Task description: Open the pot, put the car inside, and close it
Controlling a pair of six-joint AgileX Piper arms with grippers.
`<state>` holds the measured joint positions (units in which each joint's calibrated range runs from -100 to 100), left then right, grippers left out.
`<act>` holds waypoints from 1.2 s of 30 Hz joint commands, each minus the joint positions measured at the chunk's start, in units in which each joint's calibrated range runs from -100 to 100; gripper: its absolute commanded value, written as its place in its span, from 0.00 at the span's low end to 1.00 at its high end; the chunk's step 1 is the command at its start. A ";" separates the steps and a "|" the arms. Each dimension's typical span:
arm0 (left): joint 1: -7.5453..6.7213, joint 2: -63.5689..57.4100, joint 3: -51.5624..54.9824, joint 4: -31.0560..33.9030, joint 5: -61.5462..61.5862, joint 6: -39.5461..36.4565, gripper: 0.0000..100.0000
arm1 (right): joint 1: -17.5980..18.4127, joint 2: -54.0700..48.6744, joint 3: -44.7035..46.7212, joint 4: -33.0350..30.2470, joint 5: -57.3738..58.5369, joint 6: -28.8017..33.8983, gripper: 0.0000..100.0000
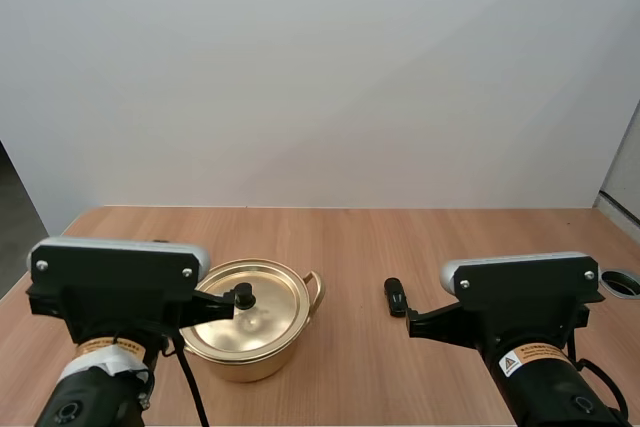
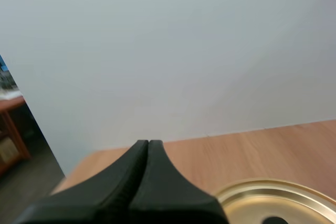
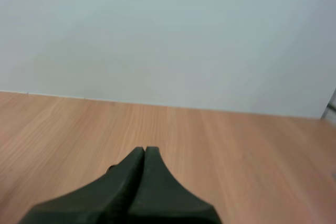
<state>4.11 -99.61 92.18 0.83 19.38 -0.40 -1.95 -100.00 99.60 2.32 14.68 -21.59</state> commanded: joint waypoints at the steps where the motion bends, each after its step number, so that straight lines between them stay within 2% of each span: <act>1: 0.02 0.04 -7.66 8.21 4.01 3.13 0.00 | -0.02 0.00 -3.36 -8.38 -21.50 -0.10 0.00; 3: 0.02 0.04 -11.81 8.44 11.03 3.13 0.00 | -0.10 0.00 -8.39 -11.81 -20.82 -1.04 0.00; 5: 0.02 0.04 -14.93 8.44 16.96 3.13 0.00 | -0.10 0.00 -14.50 -11.38 -13.06 -0.55 0.00; 8: 0.02 0.04 -16.89 8.18 24.58 3.13 0.00 | -0.28 0.00 -23.60 -4.61 9.82 2.47 0.00; 10: 0.02 0.04 -17.05 7.94 23.45 5.15 0.00 | -0.82 0.00 -27.56 -0.57 20.98 3.35 0.00; 12: 0.02 0.53 -17.05 3.95 22.20 7.57 0.00 | -1.39 0.00 -29.34 -0.29 27.22 2.42 0.00; 14: 0.02 2.67 -17.96 -5.52 25.47 13.99 0.00 | -1.79 0.00 -29.34 -2.32 29.39 1.57 0.00; 16: 0.02 6.79 -20.14 -16.23 35.85 22.92 0.00 | -2.02 0.00 -29.34 -5.18 30.48 1.46 0.00; 18: 0.02 12.01 -22.94 -21.47 47.08 27.12 0.00 | -2.02 0.00 -29.34 -8.04 30.48 1.46 0.00; 22: 0.02 24.22 -30.51 -22.79 64.98 29.08 0.00 | -2.44 0.00 -29.34 -11.15 30.48 1.46 0.00; 25: 0.02 31.84 -35.34 -22.79 68.93 30.01 0.00 | -2.43 0.00 -29.34 -10.72 30.48 1.08 0.00; 27: 0.02 34.68 -37.02 -22.68 68.47 30.10 0.00 | -2.43 0.85 -29.34 -7.49 30.32 -3.03 0.00; 29: 0.02 36.46 -37.82 -22.68 68.47 30.33 0.00 | -2.43 3.76 -29.34 -2.32 30.91 -9.78 0.00; 30: 0.02 37.10 -37.99 -22.68 68.47 30.33 0.02 | -2.43 5.89 -29.34 0.50 31.69 -12.15 0.00; 32: 0.02 37.80 -37.99 -22.93 68.65 30.33 0.14 | -2.43 10.01 -29.34 4.91 32.58 -15.22 0.00; 35: 0.02 38.78 -37.99 -23.09 70.18 30.08 0.42 | -2.43 15.93 -29.46 8.08 33.45 -17.91 0.02; 36: 0.02 39.03 -37.99 -23.09 70.56 29.82 0.53 | -2.43 17.26 -29.62 8.19 33.69 -18.03 0.10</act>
<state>4.11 -61.28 54.24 -22.13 89.60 29.63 -4.36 -86.96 70.13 -1.75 48.20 -33.39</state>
